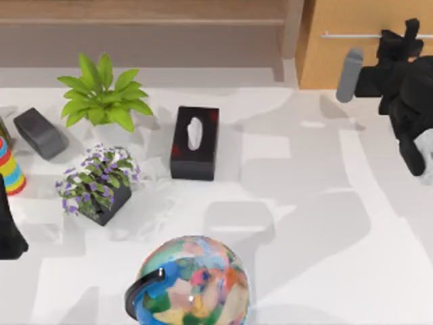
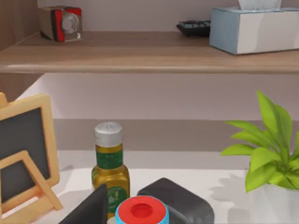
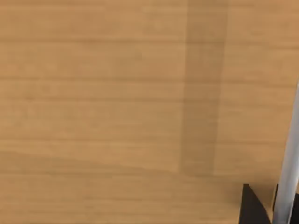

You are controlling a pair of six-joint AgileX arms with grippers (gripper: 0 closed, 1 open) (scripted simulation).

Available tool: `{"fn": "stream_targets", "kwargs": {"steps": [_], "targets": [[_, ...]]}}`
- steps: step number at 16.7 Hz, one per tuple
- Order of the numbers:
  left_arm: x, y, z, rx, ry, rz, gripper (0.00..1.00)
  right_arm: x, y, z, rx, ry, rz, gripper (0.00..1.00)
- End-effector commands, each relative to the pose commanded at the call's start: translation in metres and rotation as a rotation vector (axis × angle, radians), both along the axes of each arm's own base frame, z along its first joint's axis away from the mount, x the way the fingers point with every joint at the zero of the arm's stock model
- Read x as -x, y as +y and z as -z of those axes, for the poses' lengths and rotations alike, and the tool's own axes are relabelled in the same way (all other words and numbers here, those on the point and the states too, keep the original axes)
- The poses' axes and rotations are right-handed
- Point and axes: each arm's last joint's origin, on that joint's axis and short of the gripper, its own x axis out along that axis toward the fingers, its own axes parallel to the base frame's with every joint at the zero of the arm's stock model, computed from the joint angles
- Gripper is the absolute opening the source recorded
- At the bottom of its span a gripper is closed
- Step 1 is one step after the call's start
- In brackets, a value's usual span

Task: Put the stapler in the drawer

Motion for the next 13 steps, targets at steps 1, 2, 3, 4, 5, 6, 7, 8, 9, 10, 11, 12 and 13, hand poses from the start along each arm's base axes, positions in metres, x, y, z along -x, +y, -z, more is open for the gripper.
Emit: {"fn": "stream_targets", "kwargs": {"steps": [1, 2, 3, 4, 5, 6, 7, 8, 9, 10, 11, 12, 13], "targets": [[0.0, 0.0, 0.0, 0.0, 0.0, 0.0, 1.0, 0.0, 0.0, 0.0, 0.0, 0.0, 0.0, 0.45], [0.0, 0.0, 0.0, 0.0, 0.0, 0.0, 1.0, 0.0, 0.0, 0.0, 0.0, 0.0, 0.0, 0.53], [0.0, 0.0, 0.0, 0.0, 0.0, 0.0, 1.0, 0.0, 0.0, 0.0, 0.0, 0.0, 0.0, 0.6], [0.0, 0.0, 0.0, 0.0, 0.0, 0.0, 1.0, 0.0, 0.0, 0.0, 0.0, 0.0, 0.0, 0.68], [0.0, 0.0, 0.0, 0.0, 0.0, 0.0, 1.0, 0.0, 0.0, 0.0, 0.0, 0.0, 0.0, 0.75], [0.0, 0.0, 0.0, 0.0, 0.0, 0.0, 1.0, 0.0, 0.0, 0.0, 0.0, 0.0, 0.0, 0.83], [0.0, 0.0, 0.0, 0.0, 0.0, 0.0, 1.0, 0.0, 0.0, 0.0, 0.0, 0.0, 0.0, 0.9], [0.0, 0.0, 0.0, 0.0, 0.0, 0.0, 1.0, 0.0, 0.0, 0.0, 0.0, 0.0, 0.0, 0.98], [0.0, 0.0, 0.0, 0.0, 0.0, 0.0, 1.0, 0.0, 0.0, 0.0, 0.0, 0.0, 0.0, 1.0], [0.0, 0.0, 0.0, 0.0, 0.0, 0.0, 1.0, 0.0, 0.0, 0.0, 0.0, 0.0, 0.0, 1.0], [0.0, 0.0, 0.0, 0.0, 0.0, 0.0, 1.0, 0.0, 0.0, 0.0, 0.0, 0.0, 0.0, 1.0], [0.0, 0.0, 0.0, 0.0, 0.0, 0.0, 1.0, 0.0, 0.0, 0.0, 0.0, 0.0, 0.0, 1.0], [0.0, 0.0, 0.0, 0.0, 0.0, 0.0, 1.0, 0.0, 0.0, 0.0, 0.0, 0.0, 0.0, 1.0]]}}
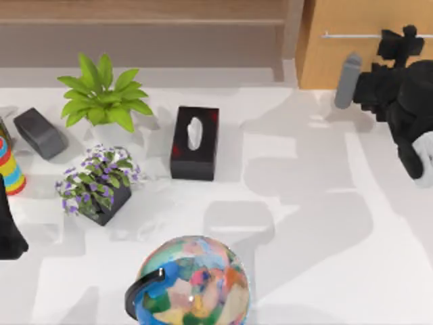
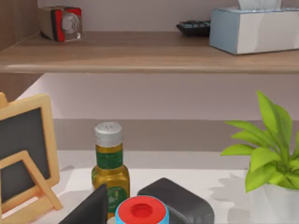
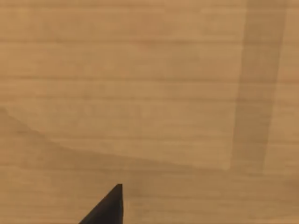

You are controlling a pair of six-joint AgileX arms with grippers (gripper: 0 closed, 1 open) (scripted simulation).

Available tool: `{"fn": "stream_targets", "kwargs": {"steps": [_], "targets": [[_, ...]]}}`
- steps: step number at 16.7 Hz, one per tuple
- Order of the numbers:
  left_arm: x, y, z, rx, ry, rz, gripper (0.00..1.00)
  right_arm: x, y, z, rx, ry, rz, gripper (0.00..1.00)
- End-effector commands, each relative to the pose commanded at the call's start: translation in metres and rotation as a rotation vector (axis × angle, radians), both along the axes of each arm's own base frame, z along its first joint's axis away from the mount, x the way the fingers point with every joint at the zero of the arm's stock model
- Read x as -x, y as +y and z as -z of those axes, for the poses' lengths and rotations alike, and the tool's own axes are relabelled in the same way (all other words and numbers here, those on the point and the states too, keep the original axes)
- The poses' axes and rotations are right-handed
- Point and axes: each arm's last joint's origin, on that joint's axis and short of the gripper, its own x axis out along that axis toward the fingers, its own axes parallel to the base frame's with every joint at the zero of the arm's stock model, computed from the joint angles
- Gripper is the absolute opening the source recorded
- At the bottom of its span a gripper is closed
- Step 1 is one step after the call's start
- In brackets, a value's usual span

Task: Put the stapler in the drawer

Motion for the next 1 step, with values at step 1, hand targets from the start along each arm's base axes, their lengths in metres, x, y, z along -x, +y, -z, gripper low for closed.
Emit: {"fn": "stream_targets", "kwargs": {"steps": [1], "targets": [[0.0, 0.0, 0.0, 0.0, 0.0, 0.0, 1.0, 0.0, 0.0, 0.0, 0.0, 0.0, 0.0, 1.0]]}}
